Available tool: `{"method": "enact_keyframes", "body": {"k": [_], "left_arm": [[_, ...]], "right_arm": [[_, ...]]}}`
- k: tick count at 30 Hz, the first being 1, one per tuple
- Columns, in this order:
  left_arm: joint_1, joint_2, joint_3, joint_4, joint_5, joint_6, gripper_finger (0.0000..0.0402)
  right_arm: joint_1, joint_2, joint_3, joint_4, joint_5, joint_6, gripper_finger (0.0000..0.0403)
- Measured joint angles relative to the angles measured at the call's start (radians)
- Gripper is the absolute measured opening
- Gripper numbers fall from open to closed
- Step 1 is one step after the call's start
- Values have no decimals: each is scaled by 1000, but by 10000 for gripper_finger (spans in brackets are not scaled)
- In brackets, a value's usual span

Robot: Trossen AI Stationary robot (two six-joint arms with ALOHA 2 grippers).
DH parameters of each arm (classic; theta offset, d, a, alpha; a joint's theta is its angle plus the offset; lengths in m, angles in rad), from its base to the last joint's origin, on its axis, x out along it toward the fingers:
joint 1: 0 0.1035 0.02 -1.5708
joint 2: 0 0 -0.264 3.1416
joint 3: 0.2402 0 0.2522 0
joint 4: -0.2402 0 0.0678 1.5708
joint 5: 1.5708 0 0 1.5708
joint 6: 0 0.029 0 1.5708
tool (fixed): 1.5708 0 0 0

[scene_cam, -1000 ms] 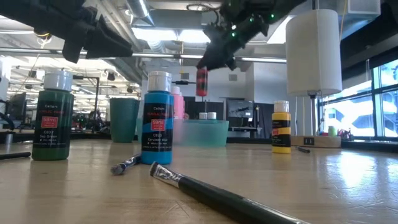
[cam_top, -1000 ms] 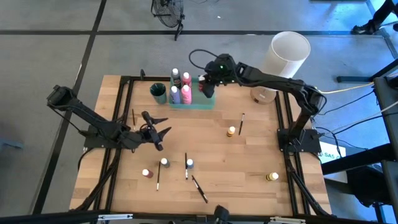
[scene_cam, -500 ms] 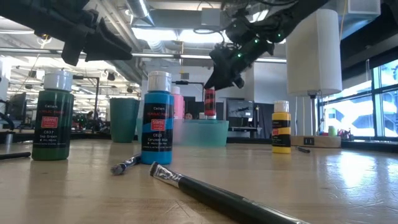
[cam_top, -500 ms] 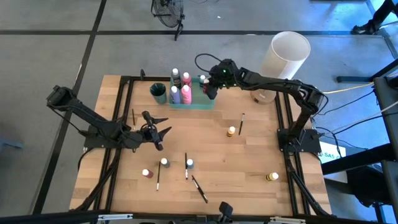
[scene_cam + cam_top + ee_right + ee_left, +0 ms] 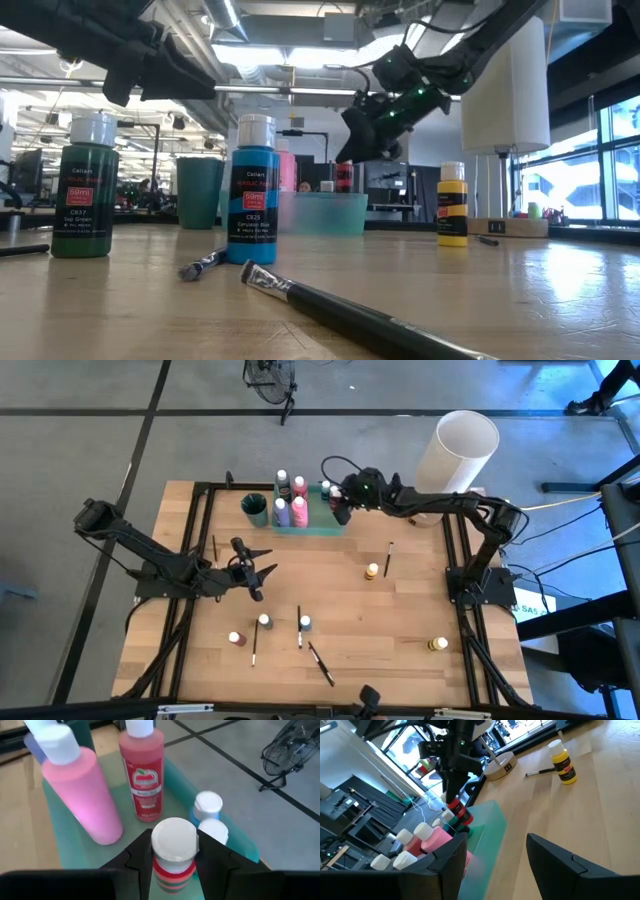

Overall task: Pick & Place Paint Supplies
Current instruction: Put the top small red paint bottle into the green bin

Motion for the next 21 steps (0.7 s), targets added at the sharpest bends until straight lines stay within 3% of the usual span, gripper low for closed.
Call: {"method": "enact_keyframes", "body": {"k": [21], "left_arm": [[3, 0, 0, 0, 0, 3, 200]], "right_arm": [[-1, 5, -97, 136, 107, 66, 120]]}}
